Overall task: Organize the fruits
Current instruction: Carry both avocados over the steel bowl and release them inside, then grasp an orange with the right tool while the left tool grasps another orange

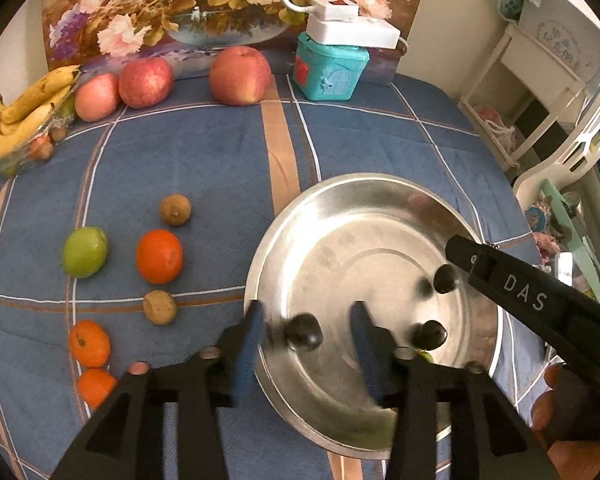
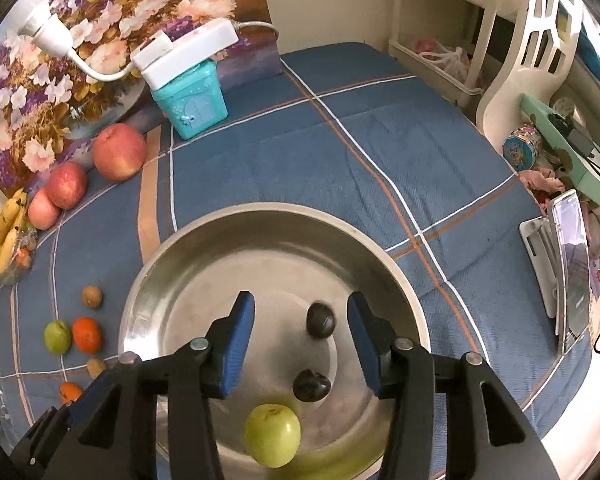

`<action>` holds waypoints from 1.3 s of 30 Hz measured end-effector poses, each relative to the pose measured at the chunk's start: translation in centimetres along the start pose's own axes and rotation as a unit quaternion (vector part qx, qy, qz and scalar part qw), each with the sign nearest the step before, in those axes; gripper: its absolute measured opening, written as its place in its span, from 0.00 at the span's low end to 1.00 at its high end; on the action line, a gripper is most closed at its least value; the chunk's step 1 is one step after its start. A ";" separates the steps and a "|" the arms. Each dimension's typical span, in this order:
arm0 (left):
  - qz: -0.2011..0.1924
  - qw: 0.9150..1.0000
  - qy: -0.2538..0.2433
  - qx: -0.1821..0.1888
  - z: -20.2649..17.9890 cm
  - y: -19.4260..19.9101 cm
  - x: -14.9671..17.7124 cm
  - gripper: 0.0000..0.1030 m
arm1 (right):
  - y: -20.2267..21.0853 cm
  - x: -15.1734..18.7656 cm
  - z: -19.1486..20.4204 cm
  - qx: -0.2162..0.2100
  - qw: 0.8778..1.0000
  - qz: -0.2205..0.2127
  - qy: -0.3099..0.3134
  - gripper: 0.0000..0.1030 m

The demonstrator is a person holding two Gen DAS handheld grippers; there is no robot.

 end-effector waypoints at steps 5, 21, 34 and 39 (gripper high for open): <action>-0.005 1.000 0.017 0.001 1.1 0.7 -0.4 0.65 | 0.6 0.0 0.6 -0.004 1.000 -0.005 0.011 0.68; -0.039 0.948 0.284 -0.141 17.8 5.7 0.7 1.00 | 2.6 2.0 5.2 -0.013 0.995 -0.038 0.090 0.95; -0.067 0.910 0.360 -0.193 23.8 10.4 4.4 1.00 | 4.7 6.8 14.0 -0.097 0.977 -0.031 0.186 0.96; -0.064 0.903 0.378 -0.192 25.8 11.1 5.1 1.00 | 4.1 8.9 16.6 -0.125 0.971 -0.003 0.205 0.96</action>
Point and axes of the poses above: each gripper's, at about its wrist camera, not at the fingertips, and y roughly against the way its jaws point, z to its left, x to its underside, the point moved 1 cm from there along -y, roughly the way its jaws point, and after that the axes turned 2 degrees about -z, right-handed, at the moved point
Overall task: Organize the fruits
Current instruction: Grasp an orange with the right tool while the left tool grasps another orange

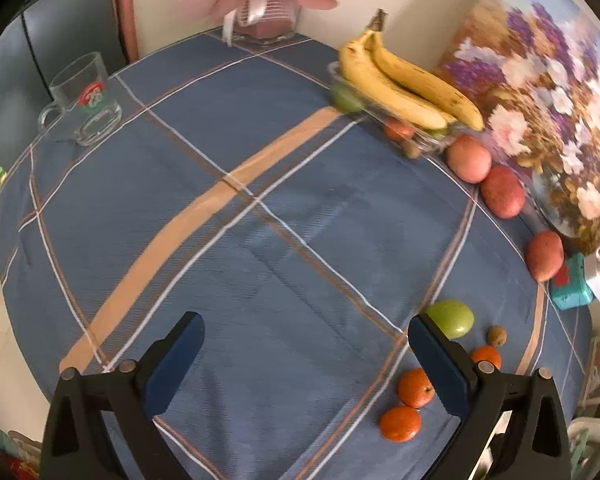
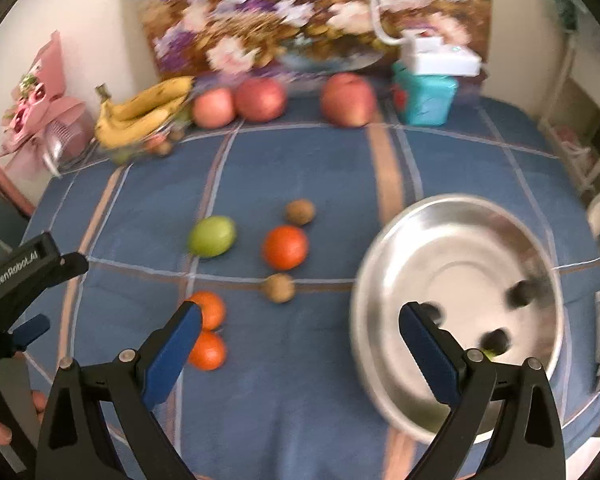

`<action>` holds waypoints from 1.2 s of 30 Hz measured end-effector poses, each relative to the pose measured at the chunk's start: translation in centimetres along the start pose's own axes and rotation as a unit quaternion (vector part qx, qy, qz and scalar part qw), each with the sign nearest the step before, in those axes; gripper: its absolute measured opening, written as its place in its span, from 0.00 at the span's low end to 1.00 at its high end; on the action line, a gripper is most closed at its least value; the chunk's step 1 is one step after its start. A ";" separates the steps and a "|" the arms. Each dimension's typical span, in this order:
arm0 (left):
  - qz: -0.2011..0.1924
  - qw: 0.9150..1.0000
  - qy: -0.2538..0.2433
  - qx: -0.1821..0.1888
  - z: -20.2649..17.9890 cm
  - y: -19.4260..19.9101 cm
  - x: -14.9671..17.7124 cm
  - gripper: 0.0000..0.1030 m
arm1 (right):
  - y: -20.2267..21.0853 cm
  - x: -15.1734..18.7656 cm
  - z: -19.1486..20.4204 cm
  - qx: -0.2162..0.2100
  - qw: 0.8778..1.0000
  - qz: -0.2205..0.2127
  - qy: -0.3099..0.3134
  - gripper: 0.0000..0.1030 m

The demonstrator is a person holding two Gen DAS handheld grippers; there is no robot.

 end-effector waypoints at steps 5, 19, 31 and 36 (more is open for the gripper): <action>0.006 1.000 0.012 0.005 1.5 -0.3 -0.7 1.00 | -0.7 0.4 1.6 -0.003 1.000 0.006 0.011 0.96; 0.053 0.998 0.005 0.046 1.3 -2.3 -0.9 1.00 | -2.2 0.0 3.0 0.003 1.000 -0.010 0.013 0.96; 0.127 0.988 -0.086 0.019 -2.3 -6.9 1.9 1.00 | -6.0 1.6 3.9 -0.007 0.998 0.065 0.018 0.96; 0.131 0.986 -0.106 -0.010 -2.4 -8.0 2.5 1.00 | -7.1 2.3 4.1 -0.008 0.996 0.086 0.020 0.96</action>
Point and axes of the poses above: each gripper's, at about its wrist camera, not at the fingertips, and y roughly against the way its jaws point, z to its left, x to its underside, the point moved 1 cm from there along -y, roughly the way its jaws point, and after that the axes turned 2 degrees about -z, right-handed, at the moved point
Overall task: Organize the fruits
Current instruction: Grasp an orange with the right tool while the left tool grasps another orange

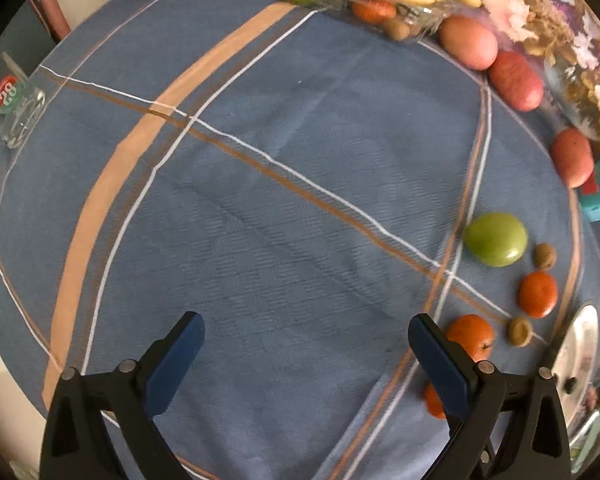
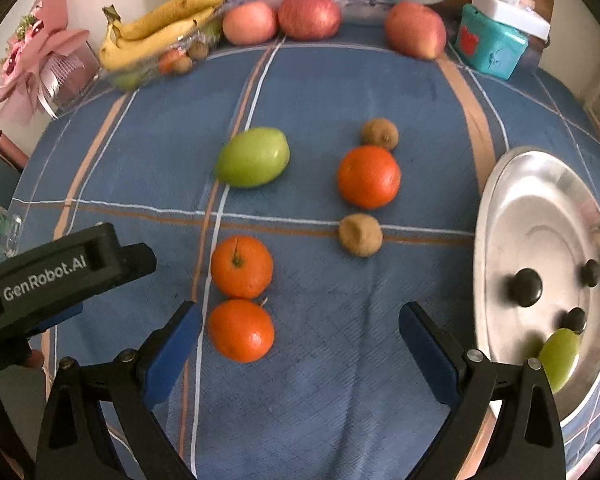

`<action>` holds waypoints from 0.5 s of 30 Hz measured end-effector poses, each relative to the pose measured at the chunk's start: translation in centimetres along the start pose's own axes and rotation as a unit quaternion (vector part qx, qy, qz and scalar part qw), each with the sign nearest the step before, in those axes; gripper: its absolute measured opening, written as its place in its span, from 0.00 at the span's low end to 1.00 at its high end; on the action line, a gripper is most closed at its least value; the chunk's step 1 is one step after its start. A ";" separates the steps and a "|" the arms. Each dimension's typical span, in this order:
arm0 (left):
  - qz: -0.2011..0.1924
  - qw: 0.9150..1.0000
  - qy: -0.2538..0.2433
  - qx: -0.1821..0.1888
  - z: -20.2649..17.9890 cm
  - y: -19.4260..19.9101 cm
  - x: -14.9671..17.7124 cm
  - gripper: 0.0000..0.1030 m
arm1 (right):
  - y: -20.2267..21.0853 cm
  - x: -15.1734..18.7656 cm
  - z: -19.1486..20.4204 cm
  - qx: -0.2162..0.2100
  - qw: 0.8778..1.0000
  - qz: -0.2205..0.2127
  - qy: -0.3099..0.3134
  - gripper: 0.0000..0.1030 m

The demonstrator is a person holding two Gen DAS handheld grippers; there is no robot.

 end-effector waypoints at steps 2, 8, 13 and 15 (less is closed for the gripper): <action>0.001 1.000 0.004 -0.001 0.2 -0.1 0.0 1.00 | -0.4 0.1 0.2 -0.006 1.000 0.006 0.001 0.96; -0.007 1.000 0.012 -0.003 0.8 0.2 -0.2 1.00 | -0.5 0.5 1.9 -0.025 0.999 0.010 0.022 0.74; -0.016 1.000 0.024 -0.007 1.4 0.8 -1.1 1.00 | -0.8 0.7 2.5 -0.042 0.999 0.022 0.023 0.60; -0.018 0.999 0.027 -0.005 1.7 1.0 -1.2 1.00 | -0.8 0.6 2.6 -0.049 0.998 0.024 0.022 0.49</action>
Point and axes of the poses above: each gripper's, at about its wrist camera, not at the fingertips, and y roughly against the way its jaws point, z to its left, x to its underside, the point moved 1 cm from there along -y, roughly the way its jaws point, and after that the axes turned 2 degrees about -z, right-handed, at the moved point
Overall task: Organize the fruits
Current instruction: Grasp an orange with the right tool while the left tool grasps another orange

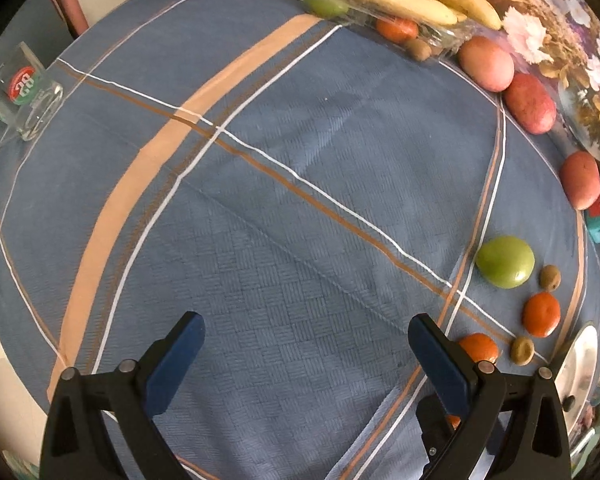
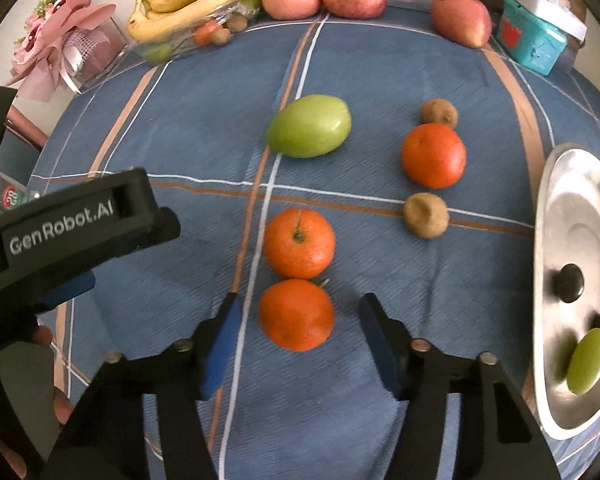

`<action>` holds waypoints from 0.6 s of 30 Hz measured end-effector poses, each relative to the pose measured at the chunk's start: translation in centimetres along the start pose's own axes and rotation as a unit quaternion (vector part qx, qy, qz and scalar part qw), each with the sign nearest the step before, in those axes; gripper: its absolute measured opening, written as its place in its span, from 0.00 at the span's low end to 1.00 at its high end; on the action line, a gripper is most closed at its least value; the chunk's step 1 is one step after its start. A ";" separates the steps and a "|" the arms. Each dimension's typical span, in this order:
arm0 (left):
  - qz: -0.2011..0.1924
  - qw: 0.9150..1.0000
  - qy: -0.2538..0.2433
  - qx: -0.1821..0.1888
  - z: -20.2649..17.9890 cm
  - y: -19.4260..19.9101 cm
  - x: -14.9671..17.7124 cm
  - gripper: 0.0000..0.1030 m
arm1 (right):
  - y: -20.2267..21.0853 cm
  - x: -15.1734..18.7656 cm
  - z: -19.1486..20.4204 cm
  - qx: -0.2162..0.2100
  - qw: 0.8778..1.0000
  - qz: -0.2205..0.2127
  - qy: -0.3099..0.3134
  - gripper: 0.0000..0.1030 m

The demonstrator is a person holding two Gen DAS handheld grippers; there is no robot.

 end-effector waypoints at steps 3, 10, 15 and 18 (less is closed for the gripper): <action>-0.002 1.000 0.003 0.002 0.2 0.3 0.0 1.00 | 0.2 -0.1 0.1 -0.005 1.000 0.001 -0.001 0.36; -0.006 1.000 0.018 0.011 0.7 1.0 0.1 1.00 | 1.2 -0.2 -1.1 -0.016 1.000 -0.006 -0.019 0.36; 0.000 0.999 0.021 0.029 0.2 1.1 0.5 0.99 | 2.7 -0.7 -3.8 0.013 0.998 -0.024 -0.048 0.36; 0.000 0.999 0.014 0.044 -0.7 1.2 0.9 0.99 | 3.6 -1.1 -5.4 0.041 0.997 -0.041 -0.054 0.36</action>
Point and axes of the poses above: each gripper's, at about its wrist camera, not at the fingertips, and y roughly against the way its jaws point, z to its left, x to its underside, the point moved 1 cm from there along -y, roughly the way its jaws point, and after that the axes turned 2 degrees about -z, right-handed, at the moved point
